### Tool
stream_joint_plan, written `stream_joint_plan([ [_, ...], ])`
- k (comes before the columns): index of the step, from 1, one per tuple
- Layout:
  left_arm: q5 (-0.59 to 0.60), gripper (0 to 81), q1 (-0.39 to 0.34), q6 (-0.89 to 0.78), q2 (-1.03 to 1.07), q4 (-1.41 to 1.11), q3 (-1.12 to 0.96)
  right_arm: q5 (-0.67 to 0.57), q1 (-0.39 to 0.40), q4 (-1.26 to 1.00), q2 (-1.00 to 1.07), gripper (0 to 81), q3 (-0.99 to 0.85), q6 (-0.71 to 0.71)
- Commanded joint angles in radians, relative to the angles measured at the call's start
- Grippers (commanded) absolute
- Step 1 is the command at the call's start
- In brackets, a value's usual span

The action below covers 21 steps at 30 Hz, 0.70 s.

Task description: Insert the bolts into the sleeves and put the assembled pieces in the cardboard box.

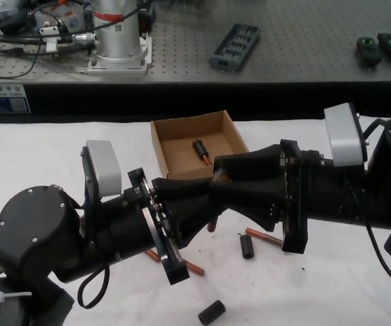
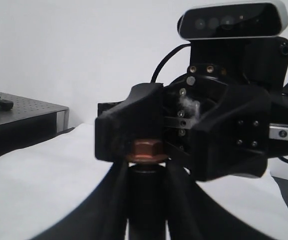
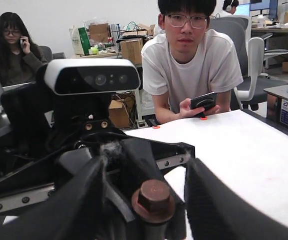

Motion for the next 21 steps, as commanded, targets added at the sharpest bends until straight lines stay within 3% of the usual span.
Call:
stream_joint_plan([
  [1, -0.009, 0.7, 0.005, 0.009, -0.030, -0.031, -0.020, -0.017, 0.004, 0.021, 0.004, 37.9, 0.005, 0.006],
  [7, -0.005, 0.7, 0.005, 0.009, -0.030, -0.031, -0.020, 0.027, 0.004, 0.018, 0.004, 41.6, 0.005, 0.006],
  [12, -0.002, 0.7, 0.005, 0.009, -0.030, -0.031, -0.020, 0.074, 0.004, 0.013, 0.004, 67.8, 0.005, 0.056],
  [14, -0.002, 0.7, 0.005, 0.009, -0.030, -0.031, -0.020, 0.074, 0.004, 0.013, 0.004, 74.7, 0.005, 0.057],
  [21, -0.002, 0.7, 0.005, 0.009, -0.030, -0.024, -0.020, 0.081, 0.004, -0.043, 0.004, 75.1, 0.005, 0.090],
])
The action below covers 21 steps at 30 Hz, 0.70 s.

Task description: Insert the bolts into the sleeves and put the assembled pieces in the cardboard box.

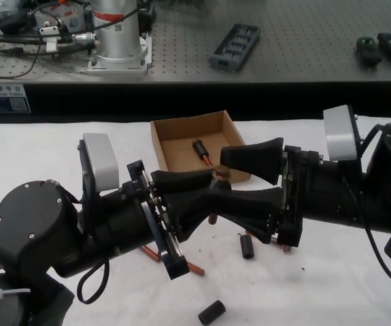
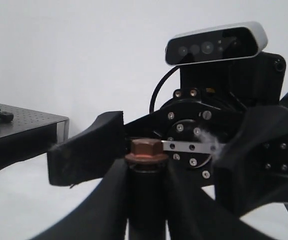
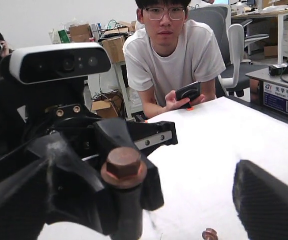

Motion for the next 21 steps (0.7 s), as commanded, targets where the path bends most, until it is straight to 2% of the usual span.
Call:
stream_joint_plan([
  [1, -0.002, 0.7, 0.005, 0.007, -0.016, -0.018, -0.012, 0.005, 0.004, -0.041, 0.002, 75.1, -0.001, 0.023],
  [16, -0.044, 0.7, 0.015, 0.007, -0.016, -0.021, -0.012, -0.014, -0.002, -0.153, -0.027, 75.1, -0.001, 0.211],
  [21, -0.151, 0.7, 0.015, -0.026, -0.016, -0.019, -0.008, -0.148, -0.041, -0.181, -0.122, 75.1, 0.002, 0.316],
])
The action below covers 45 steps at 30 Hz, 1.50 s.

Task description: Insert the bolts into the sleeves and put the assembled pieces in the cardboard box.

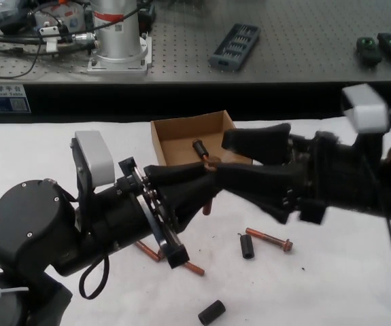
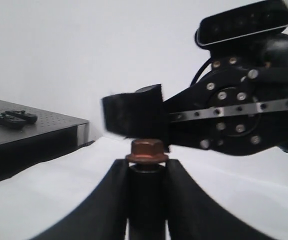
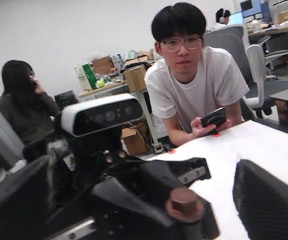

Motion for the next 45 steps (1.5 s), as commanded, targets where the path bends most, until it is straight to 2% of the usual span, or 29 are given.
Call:
stream_joint_plan([
  [1, -0.099, 0.7, 0.003, -0.054, -0.016, -0.019, -0.007, -0.073, -0.024, -0.037, -0.079, 75.1, 0.007, 0.050],
  [4, -0.178, 0.7, 0.007, -0.123, -0.016, 0.000, -0.007, -0.070, -0.031, -0.037, -0.154, 72.2, 0.066, 0.013],
  [6, -0.215, 0.7, 0.014, -0.149, -0.016, 0.018, -0.007, -0.037, -0.037, -0.035, -0.199, 64.9, 0.113, -0.028],
  [8, -0.225, 0.7, 0.022, -0.154, -0.016, 0.044, -0.011, 0.032, -0.045, -0.035, -0.242, 52.9, 0.170, -0.085],
  [13, -0.282, 0.7, 0.023, -0.146, -0.050, 0.234, -0.043, 0.340, -0.041, -0.044, -0.276, 5.8, 0.311, -0.221],
  [14, -0.292, 0.7, 0.023, -0.146, -0.060, 0.286, -0.058, 0.391, -0.041, -0.044, -0.276, 3.9, 0.326, -0.237],
  [17, -0.298, 0.7, 0.023, -0.148, -0.084, 0.455, -0.128, 0.540, -0.041, -0.044, -0.276, 5.5, 0.343, -0.254],
  [19, -0.298, 0.7, 0.023, -0.150, -0.104, 0.578, -0.184, 0.581, -0.041, -0.042, -0.276, 5.5, 0.352, -0.253],
  [24, -0.318, 0.7, 0.023, -0.070, -0.137, 0.960, -0.380, 0.582, -0.041, -0.042, -0.276, 5.5, 0.380, -0.280],
  [30, -0.501, 0.7, 0.023, 0.005, -0.127, 1.379, -0.656, 0.582, -0.041, -0.042, -0.276, 5.5, 0.381, -0.303],
  [38, -0.586, 0.7, 0.023, 0.008, -0.046, 1.622, -0.962, 0.582, -0.041, -0.042, -0.276, 5.5, 0.381, -0.303],
  [45, -0.587, 0.7, 0.035, -0.006, 0.115, 1.814, -1.189, 0.582, -0.041, -0.042, -0.276, 5.5, 0.381, -0.303],
])
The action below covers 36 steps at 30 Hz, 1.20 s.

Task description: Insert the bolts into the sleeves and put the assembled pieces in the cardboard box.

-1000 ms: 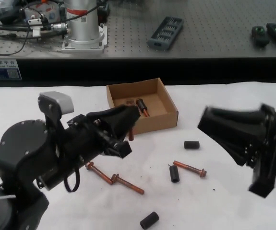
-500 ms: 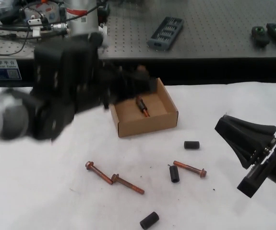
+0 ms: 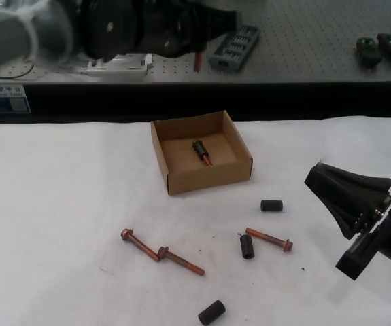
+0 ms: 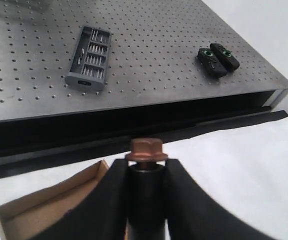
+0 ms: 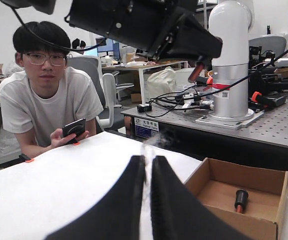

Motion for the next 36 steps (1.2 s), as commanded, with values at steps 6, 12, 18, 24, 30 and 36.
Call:
stream_joint_plan([
  [6, -0.008, 0.7, 0.040, -0.051, 0.167, 0.115, -0.158, 0.037, -0.004, -0.016, -0.011, 5.5, -0.001, 0.007],
  [12, -0.008, 0.7, 0.071, -0.051, 0.294, 0.159, -0.254, 0.037, -0.004, -0.016, -0.011, 5.5, -0.001, 0.007],
  [18, 0.019, 0.7, 0.078, -0.051, 0.395, 0.185, -0.320, 0.037, -0.004, -0.023, -0.011, 5.5, -0.001, 0.007],
  [24, 0.026, 0.7, 0.078, -0.066, 0.443, 0.188, -0.322, 0.037, -0.004, -0.033, -0.011, 5.5, -0.001, 0.007],
  [30, 0.026, 0.7, 0.078, -0.063, 0.473, 0.195, -0.322, 0.037, -0.004, -0.033, -0.011, 5.5, -0.001, 0.007],
  [36, 0.013, 0.7, 0.078, -0.034, 0.479, 0.238, -0.322, 0.037, -0.004, -0.033, -0.011, 5.5, -0.001, 0.007],
])
